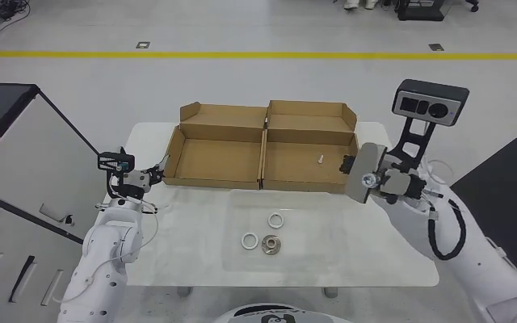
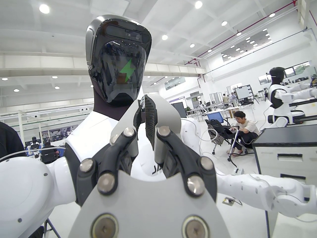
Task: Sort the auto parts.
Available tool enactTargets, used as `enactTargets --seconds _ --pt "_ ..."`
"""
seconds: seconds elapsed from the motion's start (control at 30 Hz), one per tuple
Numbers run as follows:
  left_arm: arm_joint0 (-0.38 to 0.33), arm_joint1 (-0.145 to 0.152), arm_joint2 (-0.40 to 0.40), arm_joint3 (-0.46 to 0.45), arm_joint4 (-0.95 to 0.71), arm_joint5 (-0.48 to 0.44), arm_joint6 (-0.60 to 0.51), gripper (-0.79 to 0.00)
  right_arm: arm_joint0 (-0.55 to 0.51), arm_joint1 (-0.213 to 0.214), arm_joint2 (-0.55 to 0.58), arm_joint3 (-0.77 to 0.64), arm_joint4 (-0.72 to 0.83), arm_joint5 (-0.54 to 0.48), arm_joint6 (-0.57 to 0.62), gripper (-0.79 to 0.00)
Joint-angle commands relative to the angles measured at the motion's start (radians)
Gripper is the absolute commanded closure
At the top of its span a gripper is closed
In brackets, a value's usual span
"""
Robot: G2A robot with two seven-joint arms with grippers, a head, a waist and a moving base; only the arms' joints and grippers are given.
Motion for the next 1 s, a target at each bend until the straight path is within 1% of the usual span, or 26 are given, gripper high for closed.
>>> enactTargets --seconds 0.0,0.27,0.4,0.63,0.77,0.97 --pt "0.0 0.0 0.0 0.0 0.0 0.0 0.0 -0.785 -0.001 -0.005 0.007 0.011 -0.015 0.014 0.014 0.0" --pt "0.0 0.0 0.0 0.0 0.0 0.0 0.0 -0.785 -0.012 -0.021 0.028 0.054 -0.087 0.076 0.076 0.0" --pt "0.0 0.0 0.0 0.0 0.0 0.0 0.0 -0.785 -0.022 -0.028 0.04 0.055 -0.088 0.089 0.088 0.0" --pt "0.0 0.0 0.0 0.0 0.0 0.0 0.0 -0.785 -0.052 -0.048 0.064 0.013 0.003 0.087 0.087 0.0" --pt "0.0 0.0 0.0 0.0 0.0 0.0 0.0 -0.785 -0.067 -0.065 0.078 -0.015 0.078 0.127 0.127 0.0" --pt "0.0 0.0 0.0 0.0 0.0 0.0 0.0 -0.785 -0.067 -0.065 0.078 -0.015 0.078 0.127 0.127 0.0"
